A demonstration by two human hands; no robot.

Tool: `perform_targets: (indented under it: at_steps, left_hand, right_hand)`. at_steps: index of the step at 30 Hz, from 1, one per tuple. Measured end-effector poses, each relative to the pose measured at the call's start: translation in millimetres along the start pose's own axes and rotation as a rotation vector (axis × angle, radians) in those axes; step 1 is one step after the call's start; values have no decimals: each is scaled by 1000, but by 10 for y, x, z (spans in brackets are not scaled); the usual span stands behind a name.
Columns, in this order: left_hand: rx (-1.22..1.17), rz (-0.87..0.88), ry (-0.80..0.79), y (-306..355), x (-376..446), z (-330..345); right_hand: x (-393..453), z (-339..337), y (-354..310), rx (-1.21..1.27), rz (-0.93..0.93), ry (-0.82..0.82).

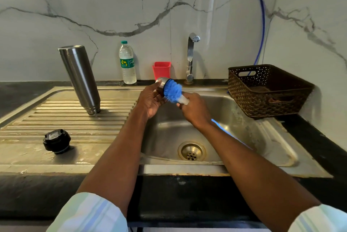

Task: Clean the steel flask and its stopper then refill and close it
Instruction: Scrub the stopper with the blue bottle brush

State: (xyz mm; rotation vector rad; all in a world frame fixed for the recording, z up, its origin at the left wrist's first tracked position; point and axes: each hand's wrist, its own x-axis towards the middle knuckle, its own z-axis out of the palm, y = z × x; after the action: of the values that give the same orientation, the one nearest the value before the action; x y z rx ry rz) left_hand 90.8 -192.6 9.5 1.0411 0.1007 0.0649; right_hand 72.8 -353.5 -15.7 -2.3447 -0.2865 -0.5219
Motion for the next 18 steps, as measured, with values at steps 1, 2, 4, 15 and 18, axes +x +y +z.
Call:
perform_targets:
  at_steps: [1, 2, 4, 15, 18]
  left_hand:
    - [42, -13, 14, -30, 5, 25]
    - [90, -30, 31, -65, 16, 46]
    - [142, -41, 77, -118, 56, 62]
    - [22, -38, -20, -134, 153, -34]
    - [50, -38, -24, -146, 154, -86]
  right_hand:
    - [0, -10, 9, -177, -55, 20]
    - [-9, -35, 3, -307, -97, 37]
    - [-30, -66, -35, -420, -159, 65]
    - [48, -197, 76, -30, 87, -126]
    - [56, -220, 83, -18, 52, -122]
